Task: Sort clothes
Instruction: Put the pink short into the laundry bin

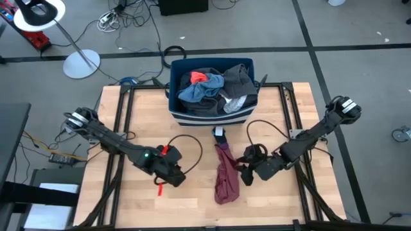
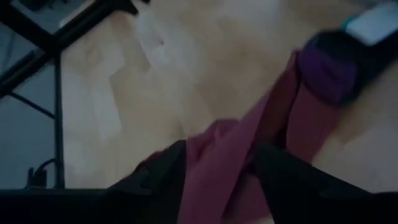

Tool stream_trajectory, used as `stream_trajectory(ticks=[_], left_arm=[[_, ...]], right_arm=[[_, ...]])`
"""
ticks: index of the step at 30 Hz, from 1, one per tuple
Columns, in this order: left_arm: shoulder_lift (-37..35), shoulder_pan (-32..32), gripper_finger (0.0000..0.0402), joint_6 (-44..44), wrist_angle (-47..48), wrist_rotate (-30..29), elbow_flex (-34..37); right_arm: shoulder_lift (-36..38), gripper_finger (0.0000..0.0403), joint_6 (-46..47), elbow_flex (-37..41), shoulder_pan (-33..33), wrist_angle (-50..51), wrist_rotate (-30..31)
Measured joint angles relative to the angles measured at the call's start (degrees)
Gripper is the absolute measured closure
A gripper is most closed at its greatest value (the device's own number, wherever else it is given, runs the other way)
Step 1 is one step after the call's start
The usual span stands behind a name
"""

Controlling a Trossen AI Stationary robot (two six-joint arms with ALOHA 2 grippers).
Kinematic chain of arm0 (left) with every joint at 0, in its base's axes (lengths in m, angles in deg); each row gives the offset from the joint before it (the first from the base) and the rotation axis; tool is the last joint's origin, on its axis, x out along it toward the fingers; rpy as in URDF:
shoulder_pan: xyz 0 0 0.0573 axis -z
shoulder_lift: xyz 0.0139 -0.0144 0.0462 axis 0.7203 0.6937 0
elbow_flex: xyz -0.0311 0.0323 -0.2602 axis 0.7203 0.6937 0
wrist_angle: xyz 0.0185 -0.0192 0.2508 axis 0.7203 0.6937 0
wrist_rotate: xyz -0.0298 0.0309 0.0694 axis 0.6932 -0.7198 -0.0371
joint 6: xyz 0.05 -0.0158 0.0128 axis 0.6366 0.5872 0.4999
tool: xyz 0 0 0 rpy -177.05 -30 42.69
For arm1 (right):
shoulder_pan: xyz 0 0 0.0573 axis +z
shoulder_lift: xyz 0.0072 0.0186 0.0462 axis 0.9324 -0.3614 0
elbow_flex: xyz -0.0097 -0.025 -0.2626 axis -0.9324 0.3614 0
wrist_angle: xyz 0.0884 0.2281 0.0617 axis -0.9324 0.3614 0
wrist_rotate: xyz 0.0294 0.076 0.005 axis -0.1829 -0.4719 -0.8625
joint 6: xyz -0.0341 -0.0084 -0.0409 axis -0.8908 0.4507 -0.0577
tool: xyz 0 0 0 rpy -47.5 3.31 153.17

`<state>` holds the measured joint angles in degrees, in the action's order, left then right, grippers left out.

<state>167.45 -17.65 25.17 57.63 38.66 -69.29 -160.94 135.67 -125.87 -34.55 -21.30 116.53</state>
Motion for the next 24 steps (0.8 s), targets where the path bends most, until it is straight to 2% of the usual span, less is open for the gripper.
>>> stream_trajectory(ticks=[5, 10, 15, 18, 21, 24], left_arm=[[-3.84, 1.07, 0.0273, -1.18, -8.96, 0.10, 9.55], [-7.29, 1.00, 0.0273, -1.75, -16.67, 0.53, 17.55], [-10.50, 1.00, 0.0273, -1.75, -21.85, 1.62, 24.44], [-12.06, 1.00, 0.0273, -1.92, -25.52, 1.79, 27.63], [-12.89, 1.00, 0.0273, -1.33, -28.47, 2.00, 29.49], [-12.89, 1.00, 0.0273, -0.57, -28.95, 1.98, 29.68]], right_arm=[[0.00, 0.0224, -1.26, -9.09, -2.44, 12.50, -0.85], [-1.29, 0.0227, -2.03, -13.41, -4.63, 16.73, -3.46], [-10.15, 0.0227, -0.66, -17.51, -7.14, 20.58, -9.36], [-16.13, 0.0227, 0.26, -21.79, -8.44, 25.98, -9.58], [-20.54, 0.0227, 0.50, -26.43, -9.75, 32.58, -11.04], [-23.61, 0.0227, 0.39, -29.25, -10.79, 34.36, -13.31]])
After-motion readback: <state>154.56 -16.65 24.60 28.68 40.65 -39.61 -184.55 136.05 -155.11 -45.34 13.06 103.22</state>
